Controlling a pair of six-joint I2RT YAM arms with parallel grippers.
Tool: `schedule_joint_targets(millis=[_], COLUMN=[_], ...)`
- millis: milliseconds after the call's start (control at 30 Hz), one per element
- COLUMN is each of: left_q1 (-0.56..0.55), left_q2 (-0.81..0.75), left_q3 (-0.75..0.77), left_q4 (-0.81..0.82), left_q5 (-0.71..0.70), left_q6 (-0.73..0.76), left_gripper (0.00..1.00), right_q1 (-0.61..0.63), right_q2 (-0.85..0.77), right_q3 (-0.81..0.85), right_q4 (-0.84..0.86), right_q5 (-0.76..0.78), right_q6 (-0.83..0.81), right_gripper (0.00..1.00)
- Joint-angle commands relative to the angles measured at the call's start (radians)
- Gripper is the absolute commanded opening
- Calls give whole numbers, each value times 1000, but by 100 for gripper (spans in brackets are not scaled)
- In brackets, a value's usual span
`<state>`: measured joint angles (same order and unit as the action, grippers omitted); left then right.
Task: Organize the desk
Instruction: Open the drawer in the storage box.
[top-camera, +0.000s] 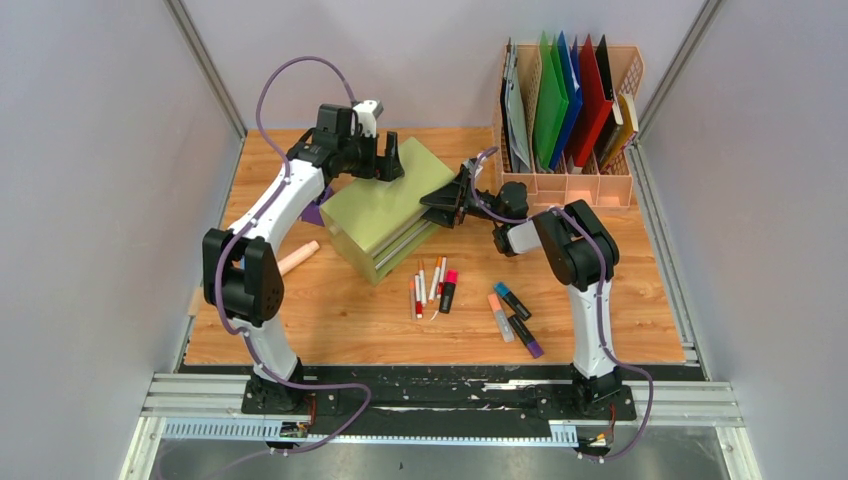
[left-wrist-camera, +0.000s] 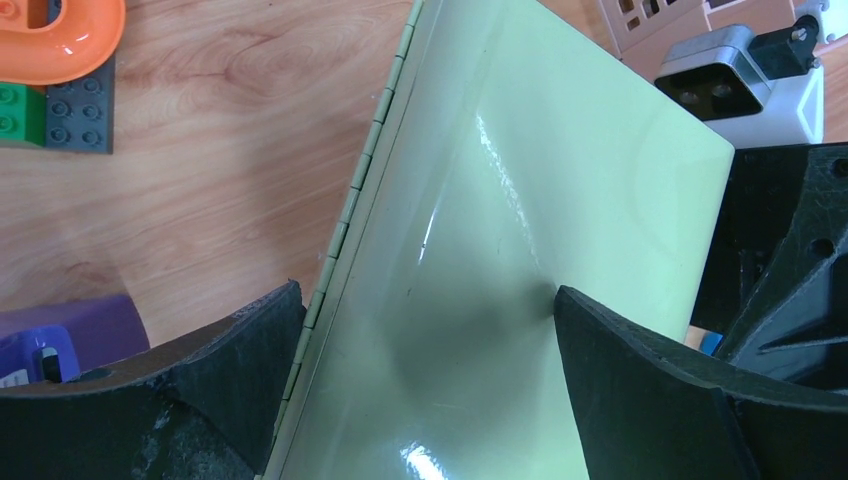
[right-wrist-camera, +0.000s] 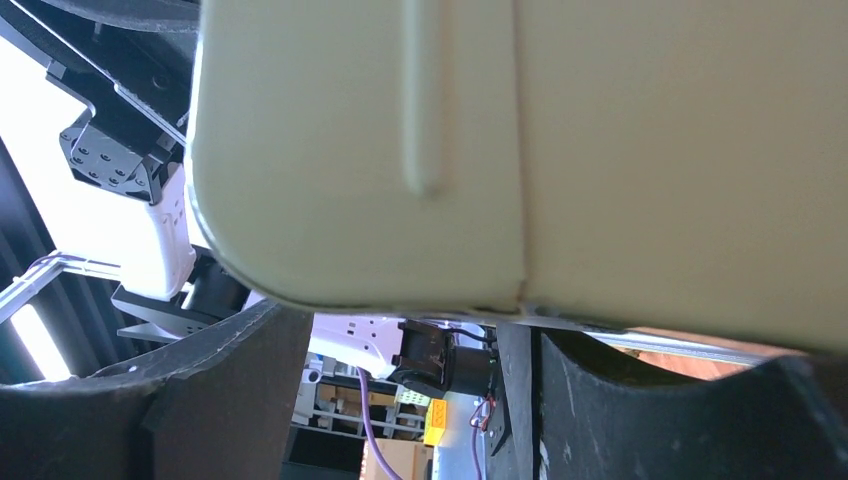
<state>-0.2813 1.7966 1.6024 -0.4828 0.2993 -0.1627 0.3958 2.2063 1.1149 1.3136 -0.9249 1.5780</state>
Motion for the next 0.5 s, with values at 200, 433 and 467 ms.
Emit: schedule_joint_targets(millis=[200,433,467], left_q1=[2,2,1], left_q2=[16,16,16], left_q3=[-74,-83,-82], left_q4=[-120,-112,-112], left_q5=[-203,-227,-227], left_q6=[18,15,15], left_gripper=[100,100,100], right_q1=[-2,-11,-12], right_q2=[-58,-55,-56], right_q3=[5,-20,-26], right_q4=[278,318,322], right_q5=[-67,-84,-87], right_q6=[61,70,71], right_gripper=[65,64,64])
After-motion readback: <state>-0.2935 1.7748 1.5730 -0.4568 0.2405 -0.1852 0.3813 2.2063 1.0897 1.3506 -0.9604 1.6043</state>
